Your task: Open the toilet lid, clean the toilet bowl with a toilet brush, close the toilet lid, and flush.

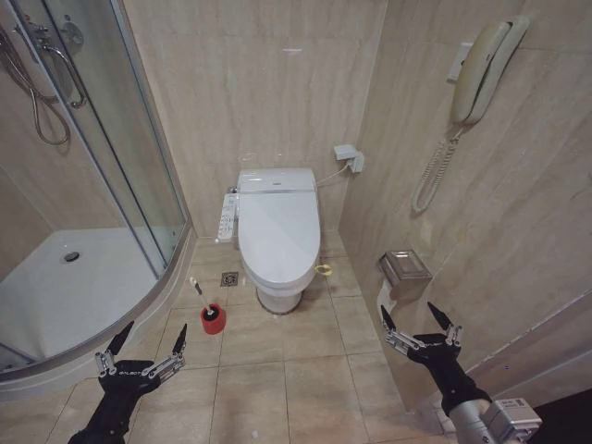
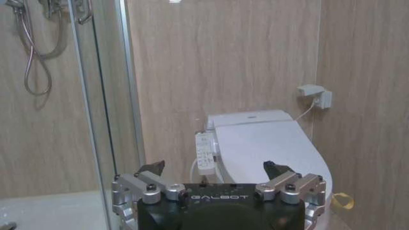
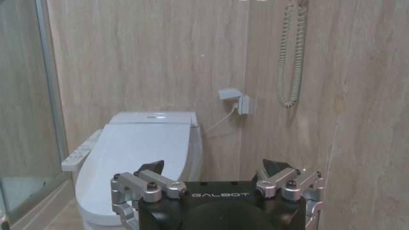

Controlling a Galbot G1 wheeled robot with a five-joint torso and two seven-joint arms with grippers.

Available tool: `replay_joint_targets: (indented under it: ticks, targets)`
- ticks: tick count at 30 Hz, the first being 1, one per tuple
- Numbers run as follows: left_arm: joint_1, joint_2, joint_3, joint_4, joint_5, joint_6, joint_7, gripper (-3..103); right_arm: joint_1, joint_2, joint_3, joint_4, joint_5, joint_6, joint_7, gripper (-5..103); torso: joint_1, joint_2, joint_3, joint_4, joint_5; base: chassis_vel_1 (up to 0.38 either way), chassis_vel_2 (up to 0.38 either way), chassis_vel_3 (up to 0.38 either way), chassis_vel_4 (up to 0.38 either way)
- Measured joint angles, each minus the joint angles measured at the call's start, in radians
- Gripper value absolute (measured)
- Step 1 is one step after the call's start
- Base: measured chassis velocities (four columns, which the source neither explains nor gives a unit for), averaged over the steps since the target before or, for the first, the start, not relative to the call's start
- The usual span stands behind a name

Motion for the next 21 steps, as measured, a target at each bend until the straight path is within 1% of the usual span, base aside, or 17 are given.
replay_joint_targets:
  ticks: [21]
  targets:
    - [0.0,0.0,0.0,0.0,0.0,0.0,0.0,100,0.0,0.0,0.0,0.0,0.0,0.0,0.0,100,0.0,0.0,0.0,0.0,0.0,0.0,0.0,0.0,0.0]
